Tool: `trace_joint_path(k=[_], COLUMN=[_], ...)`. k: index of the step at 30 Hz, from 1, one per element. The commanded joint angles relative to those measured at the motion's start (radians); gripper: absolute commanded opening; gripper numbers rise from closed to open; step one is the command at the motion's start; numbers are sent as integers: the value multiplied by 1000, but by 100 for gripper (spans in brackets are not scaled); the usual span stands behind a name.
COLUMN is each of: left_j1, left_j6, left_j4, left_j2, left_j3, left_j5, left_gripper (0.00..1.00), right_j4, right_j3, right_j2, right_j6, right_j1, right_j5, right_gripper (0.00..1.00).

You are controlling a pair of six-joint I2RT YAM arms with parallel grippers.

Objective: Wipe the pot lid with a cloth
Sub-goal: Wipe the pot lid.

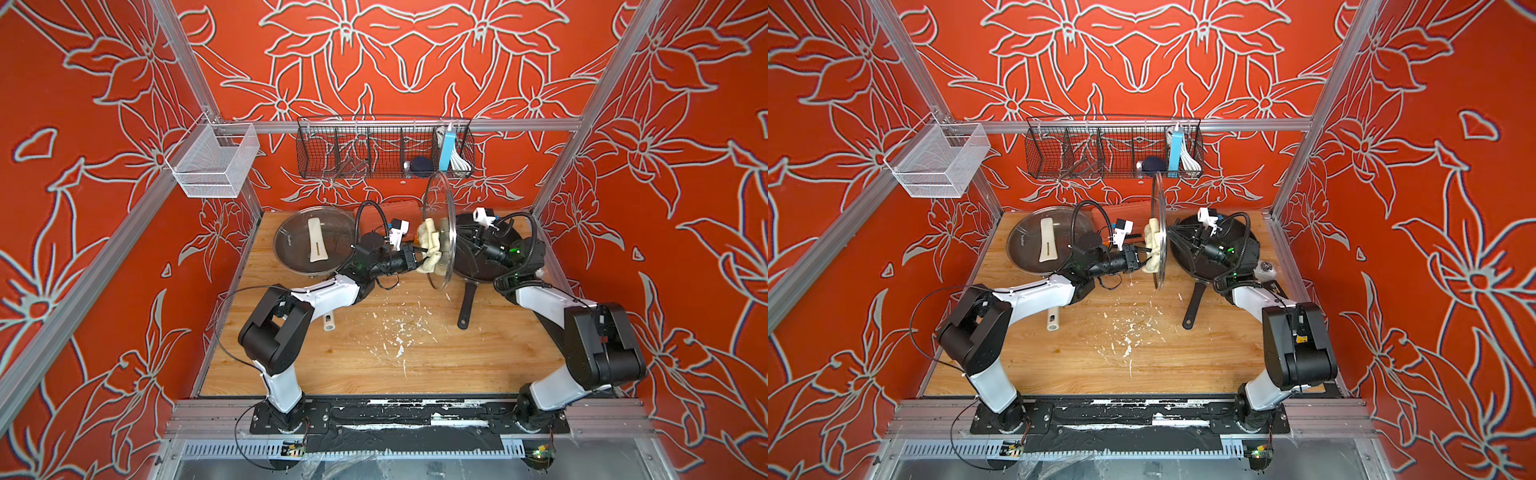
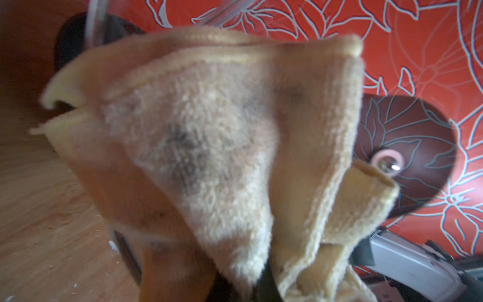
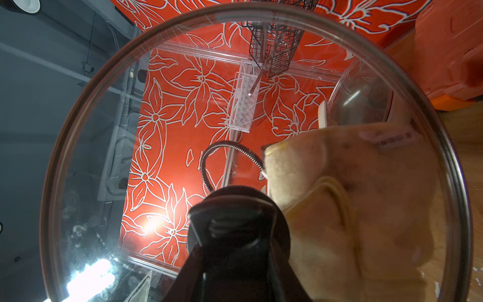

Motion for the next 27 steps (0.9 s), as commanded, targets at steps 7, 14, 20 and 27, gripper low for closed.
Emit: trace_joint_path(k=[7,14,20,27], left_j1=[29,28,26,-8], left_j6=[-49,-52,-40,7], left_j4=[23,-2,-33,-49], left_j2=[88,60,-2,-131], left_j3=[148,219,271,210], left_j5=[26,24,26,17], left_gripper=[0,0,0,0], right_j4=[155,155,154,155], right_j3=[37,31,23,27], right_j2=[-30,-24,-19,-17], right_j6=[20,11,7,8], right_j1=[18,19,22,23], right_j5=[36,36,38,38], right_gripper=[0,0,0,0])
